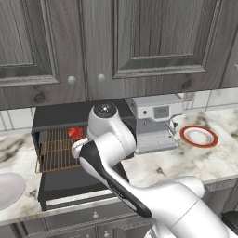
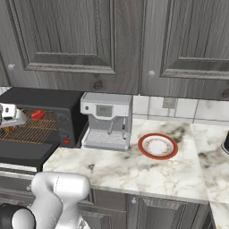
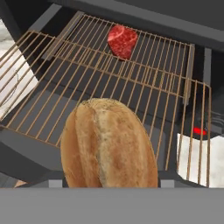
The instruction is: Open the toaster oven door. Place the bread on the top rack in the toaster oven and place the steak on the bottom rack.
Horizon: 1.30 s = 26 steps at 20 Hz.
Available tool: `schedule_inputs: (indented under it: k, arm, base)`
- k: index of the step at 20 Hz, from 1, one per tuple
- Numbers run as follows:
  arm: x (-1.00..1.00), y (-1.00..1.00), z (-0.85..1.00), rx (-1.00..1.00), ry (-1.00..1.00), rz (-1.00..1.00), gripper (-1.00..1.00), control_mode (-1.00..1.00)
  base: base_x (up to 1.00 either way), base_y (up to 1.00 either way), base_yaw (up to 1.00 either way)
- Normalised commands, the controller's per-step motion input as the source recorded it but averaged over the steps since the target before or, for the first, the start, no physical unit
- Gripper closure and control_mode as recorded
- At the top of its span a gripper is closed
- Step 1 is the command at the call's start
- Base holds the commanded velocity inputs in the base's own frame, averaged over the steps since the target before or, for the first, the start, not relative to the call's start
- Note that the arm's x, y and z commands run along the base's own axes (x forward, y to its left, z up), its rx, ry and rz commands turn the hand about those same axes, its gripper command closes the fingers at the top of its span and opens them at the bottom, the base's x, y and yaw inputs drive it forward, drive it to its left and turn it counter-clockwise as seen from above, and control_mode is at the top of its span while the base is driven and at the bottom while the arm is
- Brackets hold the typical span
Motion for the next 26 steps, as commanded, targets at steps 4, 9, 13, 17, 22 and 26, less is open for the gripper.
schedule_inputs:
  k: [4, 9, 13, 17, 22, 26]
  arm:
    - [0.05, 0.05, -0.17, 0.00, 0.00, 0.00, 1.00, -1.00]
    - [0.06, 0.07, -0.21, 0.00, 0.00, 0.00, 1.00, -1.00]
    - [0.13, 0.10, -0.11, 0.00, 0.00, 0.00, 1.00, -1.00]
    - [0.19, 0.11, -0.06, 0.00, 0.06, 0.00, 1.00, -1.00]
    - [0.25, 0.15, -0.05, 0.00, 0.14, 0.00, 1.00, -1.00]
    - [0.23, 0.17, -0.14, -0.01, 0.00, 0.00, 1.00, -1.00]
  base:
    - [0.00, 0.00, 0.00]
    - [0.00, 0.00, 0.00]
    - [0.00, 0.00, 0.00]
    - [0.00, 0.00, 0.00]
    - [0.00, 0.00, 0.00]
    - [0.00, 0.00, 0.00]
